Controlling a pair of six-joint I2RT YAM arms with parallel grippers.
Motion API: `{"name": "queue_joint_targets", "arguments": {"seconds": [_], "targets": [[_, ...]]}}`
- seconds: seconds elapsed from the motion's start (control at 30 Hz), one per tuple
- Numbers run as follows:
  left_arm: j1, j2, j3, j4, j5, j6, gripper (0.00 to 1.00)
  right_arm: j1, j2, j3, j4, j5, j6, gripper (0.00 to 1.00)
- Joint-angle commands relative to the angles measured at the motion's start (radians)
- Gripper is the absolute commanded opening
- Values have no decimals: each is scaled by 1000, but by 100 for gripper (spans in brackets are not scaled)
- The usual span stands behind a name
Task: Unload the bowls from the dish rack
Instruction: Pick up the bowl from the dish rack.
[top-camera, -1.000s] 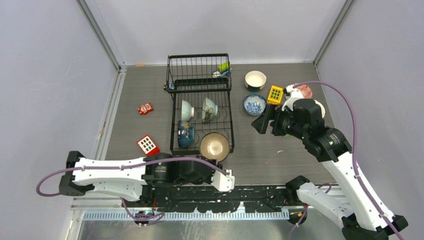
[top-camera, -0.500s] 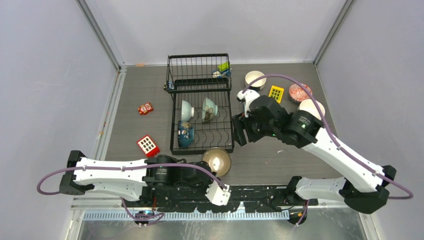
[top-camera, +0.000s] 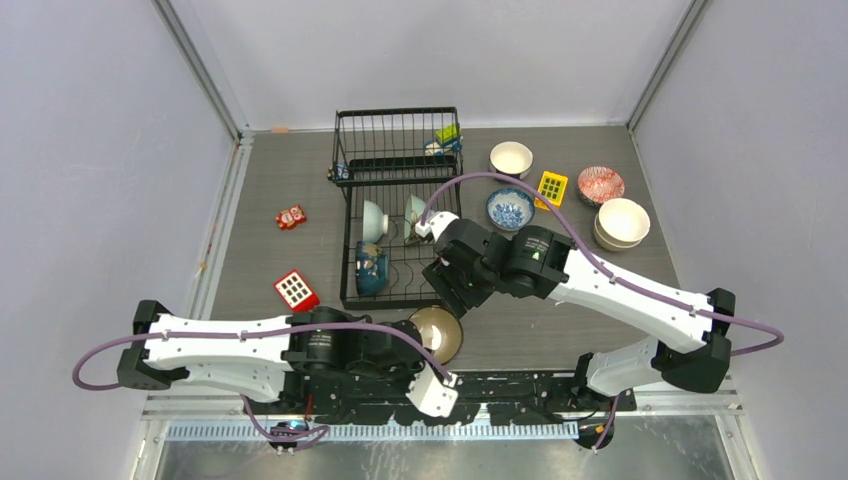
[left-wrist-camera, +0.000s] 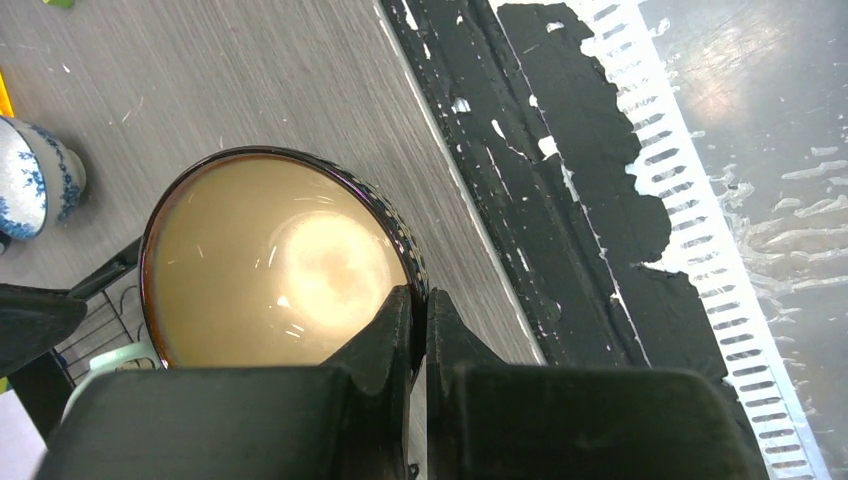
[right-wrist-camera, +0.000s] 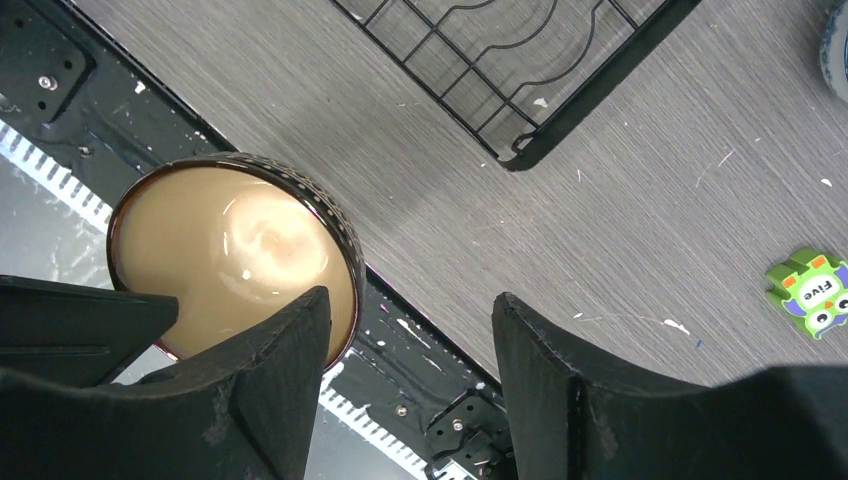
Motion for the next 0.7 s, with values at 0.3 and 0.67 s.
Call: {"name": "queue_joint_targets", "arguments": {"seconds": [0.3, 0.67], "targets": [[-6, -74, 35, 72, -16, 17, 0, 56, 45, 31, -4, 8, 16, 57], [-6, -89, 17, 84, -24, 8, 0, 64, 62, -3, 18, -39, 27, 53]]}}
